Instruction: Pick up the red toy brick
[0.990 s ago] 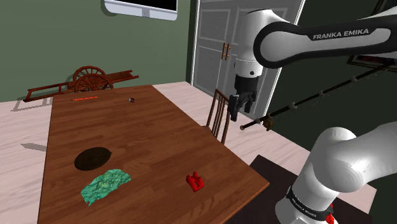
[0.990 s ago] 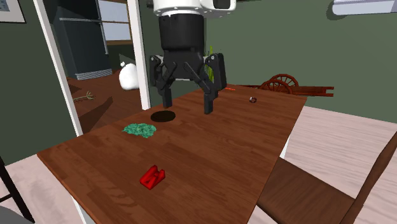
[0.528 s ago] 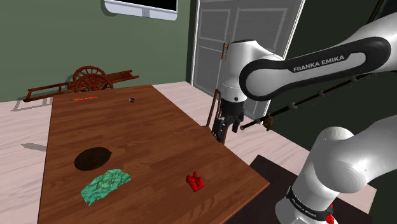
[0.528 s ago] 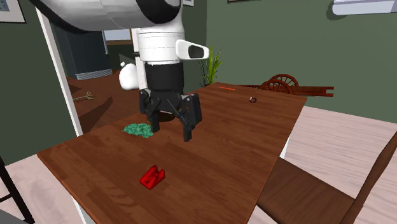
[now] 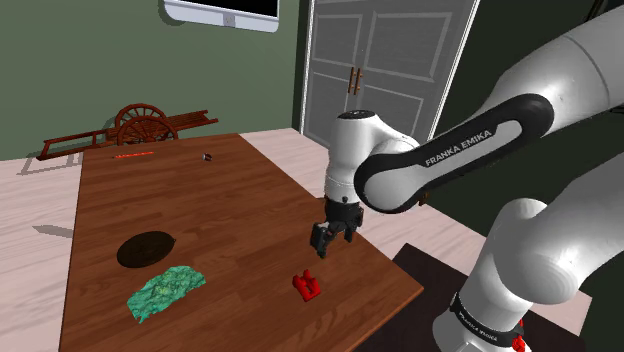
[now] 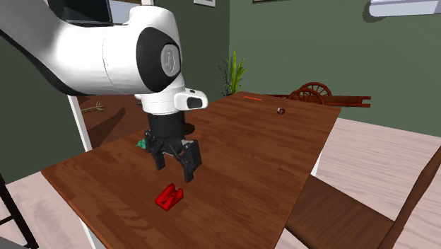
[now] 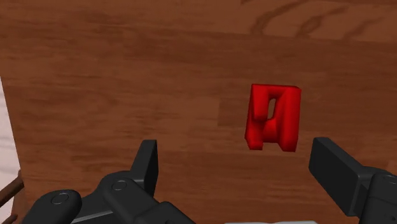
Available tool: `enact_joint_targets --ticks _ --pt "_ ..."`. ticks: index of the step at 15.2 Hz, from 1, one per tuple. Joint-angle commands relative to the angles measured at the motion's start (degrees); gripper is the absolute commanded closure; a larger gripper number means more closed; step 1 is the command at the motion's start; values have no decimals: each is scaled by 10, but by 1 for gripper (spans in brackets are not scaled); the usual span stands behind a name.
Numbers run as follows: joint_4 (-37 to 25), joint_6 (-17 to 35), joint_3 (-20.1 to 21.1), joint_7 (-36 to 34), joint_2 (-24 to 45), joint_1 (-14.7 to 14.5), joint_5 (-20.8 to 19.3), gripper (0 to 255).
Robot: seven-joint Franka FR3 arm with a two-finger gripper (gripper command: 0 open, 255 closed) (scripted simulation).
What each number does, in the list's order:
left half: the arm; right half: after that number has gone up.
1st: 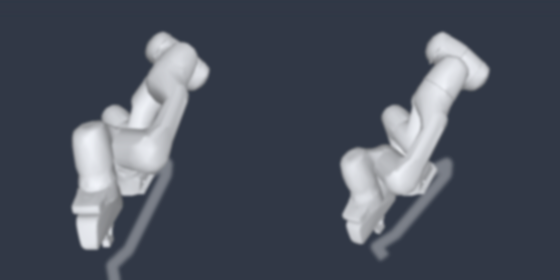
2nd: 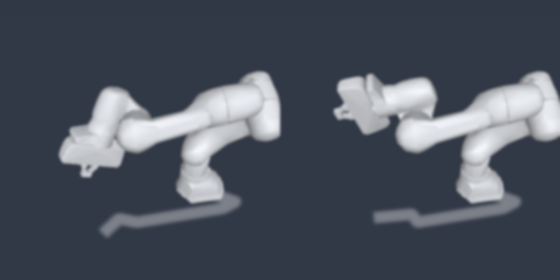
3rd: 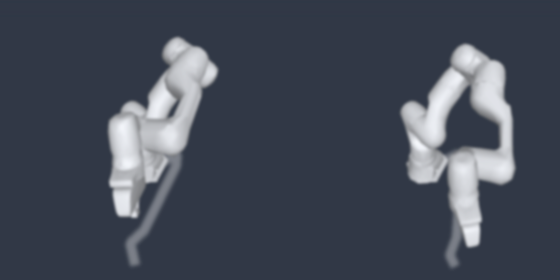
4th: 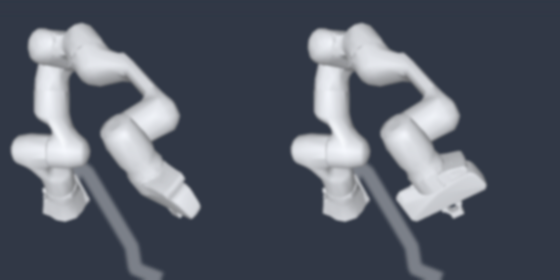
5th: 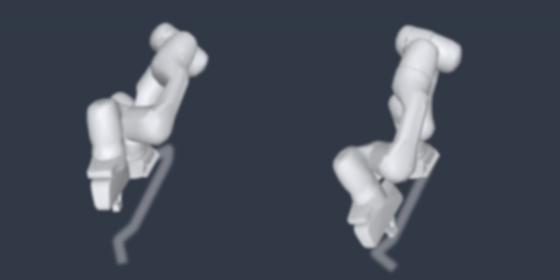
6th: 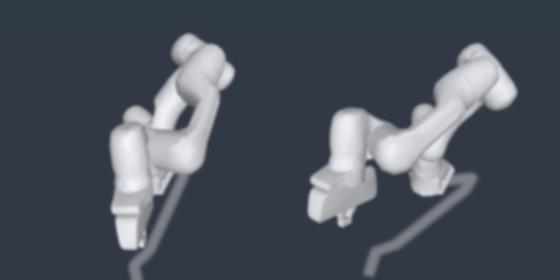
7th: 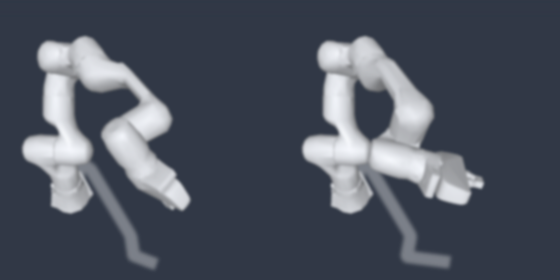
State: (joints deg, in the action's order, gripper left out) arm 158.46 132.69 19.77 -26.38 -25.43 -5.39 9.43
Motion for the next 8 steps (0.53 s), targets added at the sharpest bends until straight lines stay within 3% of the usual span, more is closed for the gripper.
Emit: enact_joint_targets --ticks 1,6,8 --pt "-7 51 23 -30 52 1 -1 0" --pt "-29 167 77 -124 181 20 -50 0" --pt "-29 181 78 -134 196 22 -62 0"
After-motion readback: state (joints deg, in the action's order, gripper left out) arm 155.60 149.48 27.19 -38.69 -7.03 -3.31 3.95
